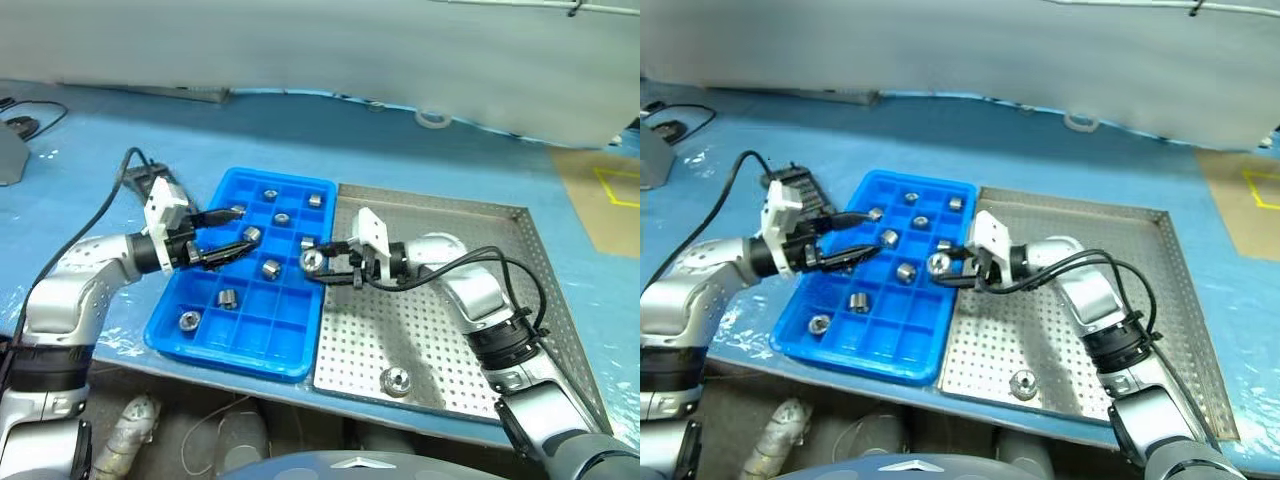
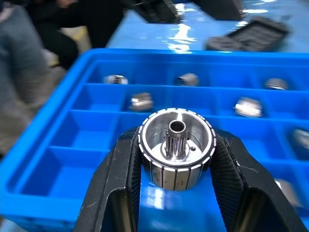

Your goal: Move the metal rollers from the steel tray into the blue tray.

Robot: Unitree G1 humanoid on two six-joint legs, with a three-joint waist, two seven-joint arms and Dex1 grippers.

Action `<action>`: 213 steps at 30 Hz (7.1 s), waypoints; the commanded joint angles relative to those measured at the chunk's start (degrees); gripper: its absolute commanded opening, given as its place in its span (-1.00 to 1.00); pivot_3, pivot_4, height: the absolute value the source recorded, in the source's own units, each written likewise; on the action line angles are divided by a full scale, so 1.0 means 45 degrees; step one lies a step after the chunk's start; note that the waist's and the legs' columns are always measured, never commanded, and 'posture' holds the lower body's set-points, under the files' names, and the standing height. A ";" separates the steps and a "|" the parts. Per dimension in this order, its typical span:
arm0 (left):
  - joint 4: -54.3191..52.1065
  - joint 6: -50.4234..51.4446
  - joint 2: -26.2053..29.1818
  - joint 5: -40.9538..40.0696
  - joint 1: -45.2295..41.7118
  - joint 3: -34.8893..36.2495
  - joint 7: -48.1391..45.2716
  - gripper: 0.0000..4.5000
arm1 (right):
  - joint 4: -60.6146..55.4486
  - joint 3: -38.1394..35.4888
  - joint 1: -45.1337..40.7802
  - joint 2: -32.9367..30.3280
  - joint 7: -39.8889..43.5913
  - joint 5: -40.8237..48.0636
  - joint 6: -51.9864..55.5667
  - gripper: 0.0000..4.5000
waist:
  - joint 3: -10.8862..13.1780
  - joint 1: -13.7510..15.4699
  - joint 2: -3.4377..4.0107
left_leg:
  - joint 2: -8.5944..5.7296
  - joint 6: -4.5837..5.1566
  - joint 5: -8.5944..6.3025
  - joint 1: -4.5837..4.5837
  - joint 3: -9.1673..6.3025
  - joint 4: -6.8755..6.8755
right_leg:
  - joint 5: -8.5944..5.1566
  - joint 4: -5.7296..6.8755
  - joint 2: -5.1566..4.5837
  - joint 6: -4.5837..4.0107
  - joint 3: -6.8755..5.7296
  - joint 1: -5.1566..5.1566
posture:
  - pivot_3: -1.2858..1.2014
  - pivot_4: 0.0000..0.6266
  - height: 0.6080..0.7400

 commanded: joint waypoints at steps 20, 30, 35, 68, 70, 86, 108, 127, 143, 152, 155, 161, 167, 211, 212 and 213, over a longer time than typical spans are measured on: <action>-0.6763 0.1855 0.0437 -0.3390 0.6921 0.4558 0.3308 0.93 | 0.2275 0.2085 -0.1254 0.1844 0.2332 -0.0679 -0.1238 -0.28 | 0.0038 0.2423 0.0037 | 0.0017 -0.0057 0.0025 0.0003 -0.0237 -0.0027 | -0.0035 -0.0018 0.0005 0.0063 -0.0066 0.0021 | 0.42 -0.52 1.00; -0.6236 0.2068 0.0886 -0.3598 0.5518 0.3439 0.3742 0.93 | 0.2342 0.1688 -0.0703 0.1609 0.1562 -0.1189 -0.1864 0.31 | 0.0036 0.2782 0.0034 | 0.0004 -0.0147 0.0071 0.0078 -0.0275 -0.0098 | -0.0043 0.0001 0.0028 0.0193 -0.0053 0.0026 | 0.36 -0.52 1.00; -0.5510 0.2040 0.1200 -0.3449 0.4428 0.2798 0.3505 0.93 | 0.2024 0.1456 -0.0520 0.1112 0.1270 -0.1307 -0.1516 0.74 | 0.0036 0.2622 0.0033 | -0.0005 -0.0213 0.0103 0.0069 -0.0296 -0.0098 | -0.0025 0.0013 0.0091 0.0228 -0.0056 0.0061 | 0.32 -0.52 1.00; 0.2678 -0.0649 -0.3018 0.0464 -0.4083 -0.4428 -0.1921 0.93 | -0.6261 -0.4685 1.0312 -0.4969 -0.2454 -0.0606 0.0327 0.74 | -0.0063 -0.0826 0.0014 | 0.0158 -0.0125 0.0028 0.0124 -0.0055 0.0001 | 0.0013 -0.0090 0.0203 0.0165 0.0054 0.0149 | -0.18 -0.52 1.00; 0.2603 -0.0582 -0.2909 0.0462 -0.3861 -0.4311 -0.1919 0.93 | -0.6255 -0.4593 1.0480 -0.5129 -0.2356 -0.0637 0.0155 0.74 | -0.0063 -0.0886 0.0014 | 0.0146 -0.0107 0.0017 0.0128 -0.0036 0.0014 | 0.0016 -0.0095 0.0197 0.0159 0.0088 0.0150 | -0.17 -0.52 1.00; 0.1938 -0.0829 -0.2370 0.0477 -0.1966 -0.3863 -0.1801 0.93 | -0.6088 -0.3530 1.0159 -0.4863 -0.2540 -0.0549 0.0199 0.74 | -0.0065 -0.0859 0.0037 | 0.0141 -0.0055 -0.0019 0.0109 -0.0011 0.0006 | 0.0018 -0.0149 0.0195 0.0153 0.0109 0.0146 | -0.13 -0.52 1.00; 0.0889 -0.0307 -0.2500 0.0431 -0.1262 -0.3754 -0.0859 0.93 | -0.3754 -0.2625 0.7752 -0.3509 -0.4070 -0.1899 -0.1333 0.74 | -0.0063 -0.0676 0.0071 | 0.0134 -0.0064 -0.0021 0.0107 -0.0002 -0.0002 | 0.0019 -0.0148 0.0196 0.0153 0.0126 0.0131 | -0.09 -0.52 1.00; 0.1167 -0.0257 -0.2953 0.0588 -0.1755 -0.3850 -0.0690 0.93 | -0.5485 -0.2637 0.7078 -0.4562 -0.1908 0.0516 0.1697 0.74 | -0.0062 -0.0668 0.0081 | 0.0136 -0.0056 -0.0030 0.0110 -0.0002 -0.0003 | 0.0020 -0.0151 0.0199 0.0153 0.0130 0.0136 | -0.10 -0.52 1.00; 0.0767 0.0175 -0.1915 0.0408 -0.1667 -0.3161 -0.0590 0.93 | -0.3973 0.0237 0.5362 -0.3877 -0.0959 -0.1079 -0.0070 0.74 | -0.0065 -0.0595 0.0078 | 0.0135 -0.0098 -0.0007 0.0094 0.0000 -0.0002 | 0.0020 -0.0142 0.0199 0.0151 0.0129 0.0112 | -0.03 -0.52 1.00; -0.0276 0.0777 -0.1626 0.0032 -0.1234 -0.2826 -0.0137 0.93 | -0.1614 0.0986 0.4686 -0.2766 -0.1139 -0.2185 -0.2014 0.74 | -0.0066 -0.0487 0.0075 | 0.0141 -0.0085 -0.0015 0.0102 0.0002 0.0002 | 0.0021 -0.0114 0.0196 0.0150 0.0124 0.0109 | -0.01 -0.52 1.00; -0.0399 0.0910 -0.1528 -0.0061 -0.1201 -0.2723 -0.0086 0.93 | -0.1378 0.1143 0.4807 -0.2647 -0.0879 -0.2176 -0.2247 0.74 | -0.0070 -0.0455 0.0068 | 0.0146 -0.0102 -0.0005 0.0100 0.0001 0.0000 | 0.0021 -0.0113 0.0201 0.0150 0.0119 0.0104 | 0.01 -0.52 1.00; -0.0320 0.1001 -0.1533 -0.0055 -0.1335 -0.2772 0.0013 0.93 | -0.0460 0.1297 0.4792 -0.2227 -0.1029 -0.2569 -0.3139 0.66 | -0.0075 -0.0357 0.0060 | 0.0150 -0.0097 -0.0008 0.0113 0.0002 0.0000 | 0.0021 -0.0105 0.0202 0.0150 0.0120 0.0108 | 0.01 -0.52 1.00; -0.0231 0.1028 -0.1725 -0.0006 -0.1562 -0.2959 0.0117 0.93 | -0.0730 0.1290 0.4738 -0.1984 -0.1186 -0.2731 -0.2918 0.06 | -0.0080 -0.0368 0.0052 | 0.0151 -0.0102 -0.0005 0.0119 0.0002 0.0002 | 0.0021 -0.0082 0.0205 0.0150 0.0123 0.0104 | -0.02 -0.52 1.00; -0.4330 0.2029 0.0983 -0.2028 0.2899 0.1420 0.2222 0.93 | 0.2014 0.1166 -0.0270 0.0029 0.1789 -0.1362 -0.3324 0.32 | -0.0049 0.1188 0.0024 | 0.0176 -0.0232 0.0009 0.0070 -0.0030 -0.0012 | 0.0006 0.0010 0.0220 0.0119 0.0079 0.0017 | 0.31 -0.52 1.00; -0.4340 0.2031 0.0987 -0.2060 0.2907 0.1407 0.2225 0.93 | 0.1870 0.1176 -0.0188 -0.0065 0.1841 -0.1321 -0.3077 0.46 | -0.0049 0.1188 0.0024 | 0.0177 -0.0235 0.0011 0.0070 -0.0033 -0.0012 | 0.0006 0.0010 0.0224 0.0120 0.0078 0.0017 | 0.30 -0.52 1.00; -0.4336 0.2029 0.0988 -0.2098 0.2895 0.1385 0.2222 0.93 | 0.1672 0.1205 -0.0092 -0.0182 0.1928 -0.1256 -0.2783 0.63 | -0.0049 0.1187 0.0024 | 0.0178 -0.0236 0.0011 0.0071 -0.0035 -0.0012 | 0.0006 0.0010 0.0225 0.0120 0.0078 0.0017 | 0.30 -0.52 1.00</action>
